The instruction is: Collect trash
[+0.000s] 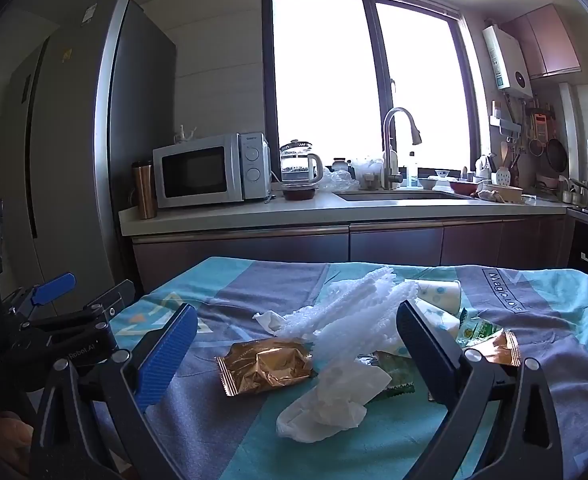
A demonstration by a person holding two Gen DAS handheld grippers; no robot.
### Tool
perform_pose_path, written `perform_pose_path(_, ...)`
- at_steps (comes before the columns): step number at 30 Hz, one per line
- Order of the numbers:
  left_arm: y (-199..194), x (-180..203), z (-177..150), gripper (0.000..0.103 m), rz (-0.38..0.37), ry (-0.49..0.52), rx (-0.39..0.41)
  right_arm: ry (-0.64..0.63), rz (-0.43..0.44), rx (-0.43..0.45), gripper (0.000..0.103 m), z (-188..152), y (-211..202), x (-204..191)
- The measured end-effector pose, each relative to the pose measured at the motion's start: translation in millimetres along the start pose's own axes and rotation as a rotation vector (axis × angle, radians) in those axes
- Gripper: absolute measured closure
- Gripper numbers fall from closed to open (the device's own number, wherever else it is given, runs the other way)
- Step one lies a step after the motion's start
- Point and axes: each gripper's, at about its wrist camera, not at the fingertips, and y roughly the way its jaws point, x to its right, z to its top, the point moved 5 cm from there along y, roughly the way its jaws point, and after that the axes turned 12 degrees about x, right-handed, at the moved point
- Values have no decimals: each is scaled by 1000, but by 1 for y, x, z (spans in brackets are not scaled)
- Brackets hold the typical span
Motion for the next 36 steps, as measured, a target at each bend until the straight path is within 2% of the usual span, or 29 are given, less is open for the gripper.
perform_pose_path(11, -6, -1, 2, 6, 4, -1, 26, 10, -4, 4, 7, 6, -6, 3)
perform_pose_path(36, -9, -1, 6, 6, 0, -8, 29, 17, 11, 2, 7, 6, -7, 4)
